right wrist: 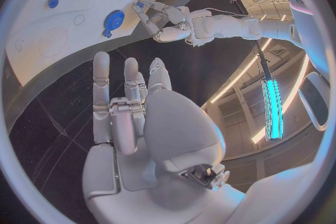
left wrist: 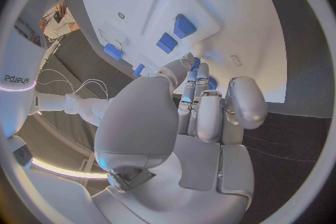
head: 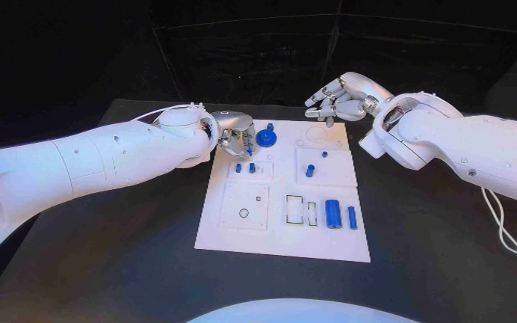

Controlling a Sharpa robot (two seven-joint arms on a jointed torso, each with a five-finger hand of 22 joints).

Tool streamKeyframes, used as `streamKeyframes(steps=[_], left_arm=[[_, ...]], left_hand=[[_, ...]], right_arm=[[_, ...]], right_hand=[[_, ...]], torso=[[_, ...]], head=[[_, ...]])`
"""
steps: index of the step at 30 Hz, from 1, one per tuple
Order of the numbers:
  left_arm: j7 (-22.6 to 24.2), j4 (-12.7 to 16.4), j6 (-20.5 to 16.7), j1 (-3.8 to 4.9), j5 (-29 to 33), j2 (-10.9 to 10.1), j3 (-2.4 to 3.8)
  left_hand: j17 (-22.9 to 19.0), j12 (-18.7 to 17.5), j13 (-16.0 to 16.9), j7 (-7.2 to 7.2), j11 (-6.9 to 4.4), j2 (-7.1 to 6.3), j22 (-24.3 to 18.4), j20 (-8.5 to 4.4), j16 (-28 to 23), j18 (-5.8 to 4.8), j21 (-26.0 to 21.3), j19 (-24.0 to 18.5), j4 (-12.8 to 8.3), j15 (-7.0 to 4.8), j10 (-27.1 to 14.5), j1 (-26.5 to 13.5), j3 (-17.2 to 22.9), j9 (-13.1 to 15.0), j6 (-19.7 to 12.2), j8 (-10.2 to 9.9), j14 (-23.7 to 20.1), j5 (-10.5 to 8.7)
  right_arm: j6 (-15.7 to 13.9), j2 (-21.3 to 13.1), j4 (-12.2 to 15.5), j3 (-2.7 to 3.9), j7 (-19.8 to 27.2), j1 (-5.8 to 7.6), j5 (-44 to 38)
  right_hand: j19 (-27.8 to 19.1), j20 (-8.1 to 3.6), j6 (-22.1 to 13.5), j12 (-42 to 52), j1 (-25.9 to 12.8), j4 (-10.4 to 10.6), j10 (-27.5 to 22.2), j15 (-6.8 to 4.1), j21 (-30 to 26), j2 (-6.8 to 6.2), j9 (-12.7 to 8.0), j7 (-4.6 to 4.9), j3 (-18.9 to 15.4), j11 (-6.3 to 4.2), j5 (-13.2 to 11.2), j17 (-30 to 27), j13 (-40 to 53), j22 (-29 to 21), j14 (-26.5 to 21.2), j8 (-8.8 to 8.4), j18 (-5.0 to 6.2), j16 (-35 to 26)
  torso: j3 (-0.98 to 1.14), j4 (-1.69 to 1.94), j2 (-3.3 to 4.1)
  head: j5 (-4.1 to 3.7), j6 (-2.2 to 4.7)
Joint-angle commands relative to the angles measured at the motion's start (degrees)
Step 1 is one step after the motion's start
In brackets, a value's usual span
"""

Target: Assemble the parts on the task board

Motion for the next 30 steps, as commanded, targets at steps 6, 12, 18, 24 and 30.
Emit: streamKeyframes(steps=[6,12,18,24,30], left_arm=[[0.3,-0.1,0.6,0.0,-0.6,0.2,-0.02],[0.2,-0.2,0.2,-0.01,-0.5,0.1,-0.02],[0.7,0.0,-0.8,-0.06,-0.5,-0.4,-0.02],[1.3,0.7,-1.7,-0.12,0.0,-1.5,0.01],[3.2,2.1,-5.1,-0.13,2.7,-4.0,0.19]], left_hand=[[-0.5,-2.4,-0.6,0.75,1.3,-1.43,-0.3,0.8,0.0,-0.64,-0.7,-0.3,0.1,1.05,-2.7,-2.0,0.1,-1.3,-4.5,-2.6,0.9,-0.39],[-1.1,-3.6,-0.8,1.1,1.76,-2.03,-1.3,1.16,-0.2,-0.38,-1.9,-0.7,0.1,1.38,-4.3,-2.5,-0.2,-1.6,-6.2,-2.7,0.8,-0.4],[-2.6,-4.6,-0.9,1.61,2.41,-2.21,-5.1,1.62,-1.0,0.51,-6.1,-2.2,-0.1,1.87,-6.9,-2.6,-0.7,-1.5,-6.7,-2.4,0.3,-0.4],[-2.8,-4.4,-0.9,1.72,2.49,-2.17,-5.6,1.74,-1.1,0.63,-6.7,-2.4,-0.1,1.96,-7.1,-2.7,-1.0,-1.4,-6.4,-2.2,0.3,-0.4],[-3.0,-3.9,-0.7,1.76,2.45,-2.02,-5.7,1.82,-1.2,0.68,-7.0,-2.4,0.0,1.97,-6.6,-2.8,-1.2,-1.3,-5.8,-1.9,0.2,-0.39]], right_arm=[[-0.2,0.0,0.0,0.03,0.2,0.11,-0.1],[-0.1,0.0,0.0,0.03,0.0,0.11,-0.1],[1.0,-0.1,-0.3,0.03,-1.0,0.11,-0.6],[2.0,-0.5,-0.5,0.03,-2.3,0.1,-1.9],[3.5,-1.0,-1.1,0.01,-4.4,0.02,-8.0]], right_hand=[[0.4,0.15,-0.1,0.2,0.2,0.3,-0.3,0.41,-0.3,0.25,0.1,-0.1,-0.2,0.01,0.3,15.1,0.0,0.0,6.2,0.17,0.16,0.1],[0.4,0.15,-0.2,0.2,0.3,0.3,-0.4,0.41,-0.3,0.22,0.1,-0.09,-0.2,0.02,0.3,15.1,0.0,0.0,6.2,0.15,0.16,0.1],[0.3,0.15,-0.3,0.1,0.4,0.2,-0.5,0.43,-0.3,0.15,0.0,-0.06,-0.3,0.05,0.3,15.1,0.0,0.0,6.2,0.09,0.16,0.1],[0.5,0.16,-0.5,-0.2,1.1,0.0,-1.2,0.46,-0.3,0.27,0.0,0.05,-0.2,0.13,0.2,15.1,-0.1,0.1,6.2,0.05,0.17,0.1],[1.3,0.18,0.8,-3.5,4.1,-1.3,-4.9,0.59,0.3,1.03,0.2,0.23,0.3,0.56,-1.5,15.1,-2.3,0.5,6.2,0.75,0.17,0.1]], torso=[[0.01,-0.06,0.04],[0.02,-0.04,-0.02],[-0.01,-0.02,-0.03],[0.01,-0.07,0.0],[0.02,-0.01,-0.02]], head=[[0.0,0.02],[-0.02,0.04],[-0.07,0.1],[-0.21,0.32],[-0.66,0.62]])
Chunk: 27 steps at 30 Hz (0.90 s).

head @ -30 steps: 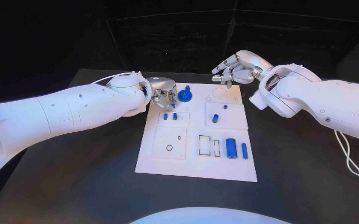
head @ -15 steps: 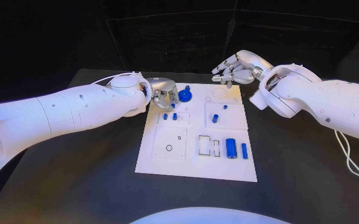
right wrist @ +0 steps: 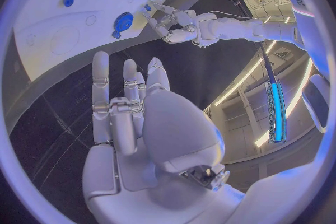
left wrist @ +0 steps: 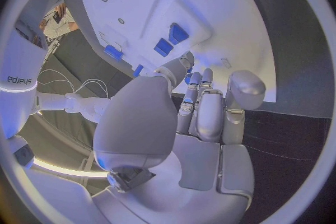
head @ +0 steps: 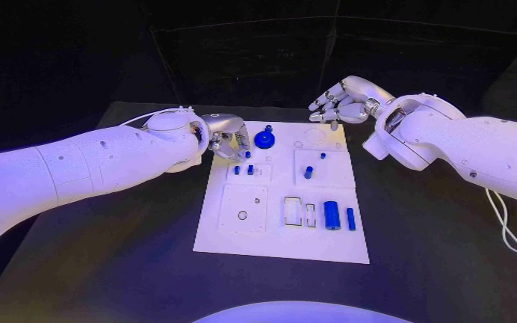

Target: Assemble the parts on the task board

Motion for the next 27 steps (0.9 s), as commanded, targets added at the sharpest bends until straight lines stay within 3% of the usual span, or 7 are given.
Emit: streamKeyframes(steps=[1,2,4,10,14,17,27], left_arm=[[3.2,0.7,-4.9,0.09,3.5,-1.2,0.18],[4.5,0.9,-6.7,0.11,5.4,-1.8,0.25],[7.1,1.2,-9.6,0.17,9.8,-2.9,0.33],[17.0,2.7,-14.0,0.28,30.4,-5.3,0.38],[25.0,5.0,-13.5,0.3,47.8,-6.5,0.38],[28.3,6.6,-12.6,0.3,58.1,-7.0,0.37],[31.4,10.5,-9.7,0.27,75.8,-8.9,0.27]], left_hand=[[-0.1,0.6,0.2,-0.09,-0.23,0.19,-0.4,0.1,-0.3,0.71,-0.6,-0.3,0.2,0.4,0.5,-0.8,-0.6,0.1,0.6,0.4,0.3,-0.2],[-0.5,0.8,0.3,-0.03,-0.25,0.37,-1.1,0.1,-0.5,0.87,-1.4,-0.5,0.4,0.38,0.8,-1.1,-0.7,0.2,1.1,0.6,0.3,-0.18],[-1.1,1.0,0.3,0.07,-0.23,0.72,-1.6,0.09,-0.8,1.01,-2.0,-0.6,0.5,0.37,1.0,-1.1,-0.6,0.2,1.5,0.8,0.1,-0.18],[-9.5,1.1,0.1,0.51,0.03,2.16,-9.4,0.16,-5.8,2.64,-11.0,-4.0,0.2,0.45,1.0,0.2,0.8,0.3,2.7,1.4,-2.5,-0.19],[-12.4,1.2,0.0,0.7,0.15,2.73,-11.9,0.23,-7.8,3.09,-14.1,-5.5,-0.1,0.61,1.0,0.7,1.8,0.2,2.5,1.5,-3.9,-0.15],[-15.3,1.2,0.0,0.88,0.32,2.65,-14.6,0.38,-9.6,3.61,-17.5,-7.1,-0.1,0.82,0.6,0.5,1.8,0.1,2.2,1.4,-5.4,-0.17],[-18.7,3.3,0.5,0.1,-0.4,3.08,-18.5,0.32,-11.7,4.39,-22.5,-9.6,0.3,0.49,2.5,-0.5,0.8,0.1,2.3,1.8,-7.8,-0.13]], right_arm=[[2.1,-0.2,-0.5,0.01,-2.6,-0.02,-7.4],[2.2,-0.3,-0.8,0.01,-3.0,-0.14,-10.0],[2.3,-0.5,-1.2,0.0,-3.6,-0.42,-14.8],[2.5,-0.8,-1.5,-0.04,-4.7,-1.74,-26.6],[2.7,-1.2,-1.4,-0.06,-5.4,-3.59,-33.1],[3.2,-1.3,-1.2,-0.07,-5.8,-4.53,-36.1],[5.5,-1.2,-0.5,-0.09,-6.9,-6.15,-41.3]], right_hand=[[0.8,-0.1,1.0,-1.9,1.9,-1.1,-1.4,0.12,0.6,0.53,0.1,0.07,0.4,0.1,-1.8,14.8,-1.6,0.4,5.6,0.45,0.28,-0.4],[1.2,-0.7,1.1,-3.5,2.7,-1.5,-1.3,-0.34,1.3,0.59,0.0,-0.34,0.2,-0.04,-3.0,-3.1,-3.5,1.0,-7.7,0.35,0.13,-31.7],[1.6,-1.04,2.1,-5.0,3.8,-2.2,-2.2,-0.81,2.2,1.09,0.0,-0.27,0.6,-0.11,-3.1,-14.1,-5.0,1.8,-7.7,0.66,0.25,-46.1],[8.1,-1.32,2.1,-7.7,5.3,-4.0,-4.1,-1.02,13.9,1.23,-0.2,-0.71,1.1,-0.11,-4.1,-15.1,-8.2,14.4,-0.4,0.25,-1.95,-42.4],[10.3,-1.26,1.5,-8.8,5.1,-4.4,-4.7,-0.87,18.6,1.08,-0.3,-0.53,0.8,0.18,-4.3,-13.4,-9.8,19.6,1.6,-0.3,-2.83,-38.4],[11.1,-1.1,1.0,-9.3,4.6,-4.5,-5.2,-0.67,20.6,0.87,-0.3,-0.22,0.6,0.53,-4.4,-12.4,-10.7,21.7,2.3,-0.56,-3.19,-36.3],[12.9,-0.66,0.1,-10.9,3.9,-4.9,-6.8,-0.27,25.0,0.79,-0.3,-0.05,0.4,1.04,-4.7,-11.4,-13.5,26.7,2.8,-0.78,-3.93,-33.2]], torso=[[0.03,0.04,-0.01],[0.05,0.06,-0.05],[0.07,0.04,-0.07],[0.08,-0.09,0.04],[-0.15,0.31,0.05],[-0.18,0.12,0.09],[-0.08,0.14,0.07]], head=[[-0.39,0.31],[-0.48,0.36],[-0.85,0.72],[-1.87,1.15],[-2.98,1.55],[-3.25,1.77],[-3.36,1.34]])
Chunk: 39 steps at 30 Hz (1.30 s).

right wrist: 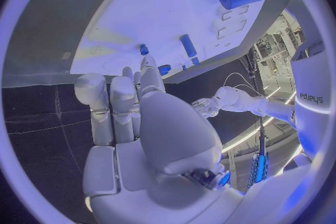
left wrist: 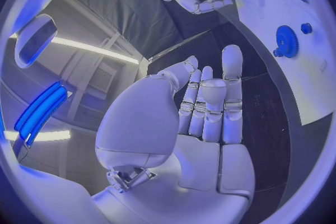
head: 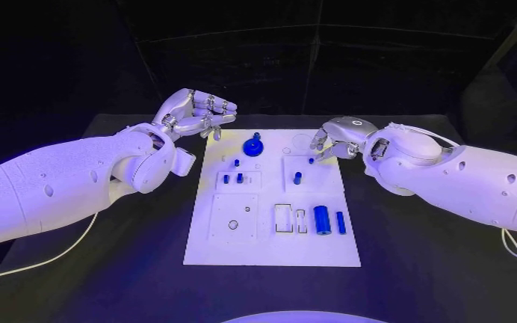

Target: Assemble the parts on the task board

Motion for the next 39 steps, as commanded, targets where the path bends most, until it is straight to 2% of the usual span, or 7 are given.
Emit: streamKeyframes(steps=[1,6,12,23,39], left_arm=[[4.1,0.9,1.4,0.07,12.6,-0.4,0.0],[4.2,1.5,1.8,0.05,14.0,-0.7,-0.04],[4.2,2.0,2.0,0.04,15.0,-0.8,-0.07],[4.6,2.3,0.9,0.04,16.1,-1.0,-0.1],[3.6,2.2,1.7,0.04,16.2,-0.9,-0.12]], left_hand=[[-0.1,0.8,0.2,-0.45,-0.11,0.21,-0.1,-0.21,-0.1,0.41,-0.4,-0.5,0.1,-0.16,1.0,-0.4,-0.3,0.0,-0.1,0.3,-0.4,-0.13],[-0.8,1.5,0.3,-0.54,-0.32,0.34,-0.3,-0.35,-0.5,0.4,-0.6,-0.6,0.0,-0.31,1.6,-0.4,-0.5,0.0,-0.1,0.3,-0.8,-0.13],[-2.0,2.0,0.3,-0.3,-0.15,0.18,-0.6,-0.3,-1.1,0.31,-1.1,-0.8,0.8,-0.17,1.5,-1.6,-1.6,-0.1,-0.6,0.2,-1.5,-0.16],[-2.3,2.2,0.3,-0.16,0.0,0.09,-0.8,-0.23,-1.3,0.29,-1.5,-0.9,0.9,-0.06,0.8,-1.8,-2.3,-0.2,-1.0,0.1,-1.9,-0.15],[-2.4,2.4,0.2,-0.07,0.1,0.45,-1.0,-0.18,-1.2,0.3,-1.8,-0.9,0.6,0.01,0.0,-1.1,-2.5,-0.1,-1.3,0.1,-2.1,-0.11]], right_arm=[[2.2,0.2,0.2,0.03,-1.1,-0.15,-4.8],[2.8,0.8,0.0,0.03,-1.3,-0.48,-5.4],[4.0,1.2,-0.1,0.02,-1.4,-0.68,-5.5],[5.5,2.1,-0.7,0.01,-1.4,-1.14,-5.5],[6.0,3.0,-1.6,0.0,-1.8,-1.96,-5.6]], right_hand=[[0.7,-0.02,-0.5,-0.3,-0.5,-0.4,-0.2,0.45,1.1,0.16,0.0,-0.11,0.0,-0.02,-0.3,0.2,-0.5,1.2,3.0,-0.09,-0.83,0.6],[1.1,-0.01,-0.4,-0.6,-0.3,-0.8,-0.1,0.39,2.2,0.39,0.0,-0.26,0.2,-0.09,-0.4,0.5,-1.4,2.4,3.1,-0.06,-1.0,1.6],[1.3,0.08,0.0,-1.0,-0.1,-1.2,0.1,0.51,2.9,0.88,0.1,0.11,0.4,0.12,-0.5,0.5,-2.6,3.2,3.0,0.03,-1.12,2.3],[2.2,0.08,1.4,-1.7,1.4,-2.9,2.1,0.41,5.3,2.44,0.1,0.02,1.6,-0.06,-2.4,1.7,-5.5,6.0,3.1,0.22,-1.53,5.4],[3.0,-0.12,2.9,-2.3,2.7,-5.2,4.4,0.17,7.4,3.81,0.1,-0.21,2.8,-0.4,-2.7,2.4,-7.8,8.4,3.0,0.32,-1.92,7.7]], torso=[[0.0,0.2,-0.01],[-0.01,-0.01,-0.03],[-0.05,-0.03,0.04],[0.02,0.05,0.02],[0.0,0.01,0.01]], head=[[-0.04,-0.18],[0.44,-0.19],[0.68,-0.32],[0.69,-0.42],[0.82,-0.63]])
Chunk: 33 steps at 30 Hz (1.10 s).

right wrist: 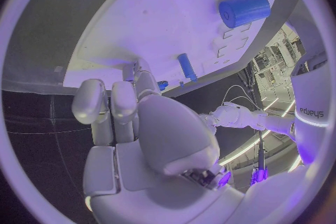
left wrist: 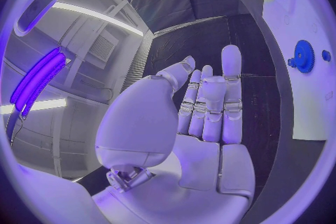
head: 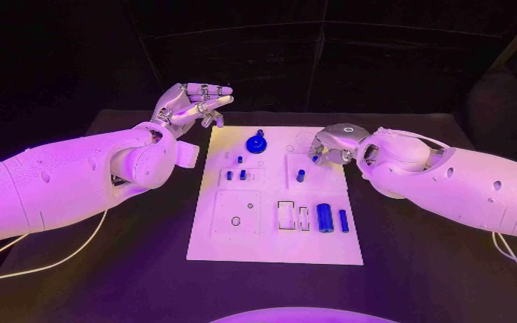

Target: Assemble the parts on the task board

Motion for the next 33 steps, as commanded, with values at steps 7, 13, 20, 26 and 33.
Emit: streamKeyframes(steps=[7,13,20,26,33], left_arm=[[0.0,-0.1,0.9,0.08,0.5,0.1,0.03],[-0.1,-0.2,0.9,0.08,0.5,0.1,0.03],[-0.2,-0.4,0.9,0.08,0.5,0.1,0.03],[-0.3,-0.4,0.9,0.08,0.5,0.1,0.03],[-0.4,-0.5,0.9,0.08,0.5,0.1,0.03]], left_hand=[[0.0,0.3,0.0,0.13,0.02,0.36,-0.1,0.05,-0.1,0.28,-0.4,-0.3,-0.3,0.04,-0.6,0.3,-0.3,0.0,-0.7,0.1,-0.3,-0.11],[0.0,0.4,0.0,0.15,0.03,0.37,-0.1,0.06,-0.1,0.28,-0.4,-0.3,-0.4,0.05,-0.7,0.4,-0.3,0.0,-0.7,0.1,-0.3,-0.11],[0.0,0.5,0.0,0.2,0.07,0.43,-0.2,0.06,-0.1,0.29,-0.4,-0.3,-0.5,0.06,-0.8,0.6,-0.3,0.0,-0.8,0.2,-0.3,-0.11],[0.0,0.6,0.0,0.22,0.09,0.46,-0.2,0.07,-0.1,0.29,-0.4,-0.2,-0.6,0.07,-0.9,0.8,-0.3,0.0,-0.8,0.2,-0.3,-0.1],[-0.1,0.7,0.0,0.25,0.1,0.52,-0.2,0.07,-0.1,0.29,-0.5,-0.2,-0.7,0.08,-1.0,1.0,-0.3,0.0,-0.8,0.2,-0.4,-0.1]], right_arm=[[0.5,0.4,-0.1,-0.27,-1.6,-0.61,-1.8],[-0.5,0.5,0.1,-0.27,-2.1,-0.78,-2.5],[-2.1,0.3,0.7,-0.26,-2.2,-0.9,-2.6],[-3.7,-0.1,1.4,-0.26,-2.4,-0.94,-1.8],[-5.0,-0.6,1.9,-0.25,-2.6,-0.94,-0.3]], right_hand=[[1.2,-0.44,2.1,-0.4,2.2,-3.6,2.6,-0.17,2.1,2.6,0.1,-0.41,2.4,-0.23,-1.4,0.3,-1.5,2.3,3.0,0.59,-1.4,1.6],[1.7,-0.56,3.2,-0.8,1.6,-5.4,4.0,-0.29,3.4,3.2,0.1,-0.62,4.4,-0.43,-1.6,-0.1,-2.4,3.8,2.8,0.59,-1.68,2.1],[1.9,-0.55,3.7,-1.4,-0.7,-6.7,4.7,-0.31,4.1,2.92,0.0,-0.65,6.2,-0.56,-2.1,-0.6,-3.3,4.7,2.7,0.31,-1.8,2.5],[2.0,-0.45,4.0,-1.8,-4.3,-6.5,5.2,-0.33,4.4,2.39,0.0,-0.92,6.3,-0.72,-3.5,-1.0,-3.8,5.1,2.6,0.2,-1.87,2.9],[2.2,-0.49,4.2,-2.1,-7.8,-5.7,5.5,-0.43,4.6,2.01,0.0,-1.22,5.9,-0.87,-5.4,-1.3,-4.2,5.4,2.5,0.09,-1.92,3.3]], torso=[[0.0,0.0,-0.01],[0.01,0.03,-0.04],[0.0,0.01,-0.08],[-0.01,0.0,-0.09],[0.03,0.01,-0.04]], head=[[-0.07,-0.24],[-0.07,-0.35],[-0.07,-0.26],[-0.12,-0.11],[-0.08,-0.01]])
